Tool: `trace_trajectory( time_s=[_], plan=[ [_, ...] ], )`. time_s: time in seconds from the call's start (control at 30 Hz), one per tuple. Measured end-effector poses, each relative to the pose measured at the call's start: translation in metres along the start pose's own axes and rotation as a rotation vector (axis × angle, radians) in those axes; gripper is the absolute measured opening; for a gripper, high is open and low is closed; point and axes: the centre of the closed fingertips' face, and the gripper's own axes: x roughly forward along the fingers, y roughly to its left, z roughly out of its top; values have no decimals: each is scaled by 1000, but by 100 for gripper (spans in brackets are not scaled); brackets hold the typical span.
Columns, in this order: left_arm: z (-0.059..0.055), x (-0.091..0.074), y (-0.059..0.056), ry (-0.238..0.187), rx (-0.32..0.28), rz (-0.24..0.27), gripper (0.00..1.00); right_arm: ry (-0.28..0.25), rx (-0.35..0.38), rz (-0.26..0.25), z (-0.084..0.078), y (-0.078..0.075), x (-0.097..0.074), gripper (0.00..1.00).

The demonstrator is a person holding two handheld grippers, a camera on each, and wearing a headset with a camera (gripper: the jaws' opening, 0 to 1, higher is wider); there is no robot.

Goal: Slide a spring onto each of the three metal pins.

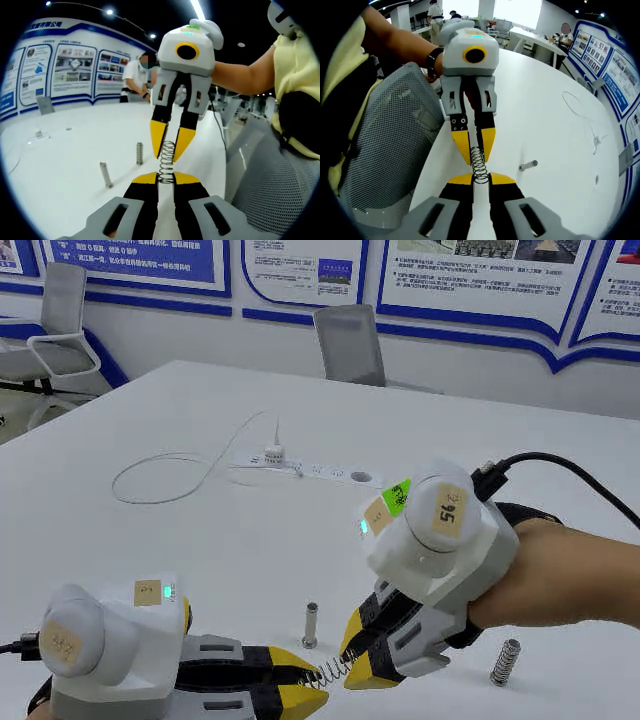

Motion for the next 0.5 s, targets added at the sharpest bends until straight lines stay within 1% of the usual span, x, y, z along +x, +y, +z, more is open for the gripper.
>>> trace_trajectory(
  time_s=[0.1,0.17,0.5],
  plan=[
    [-1,1,-1,7,3,2,10,-25,3,10,9,2,-3,12],
    [-2,1,-1,6,1,2,10,-32,-4,9,14,3,-3,12],
    [-4,1,0,11,4,7,10,-24,-23,10,22,4,-1,13]
  ],
)
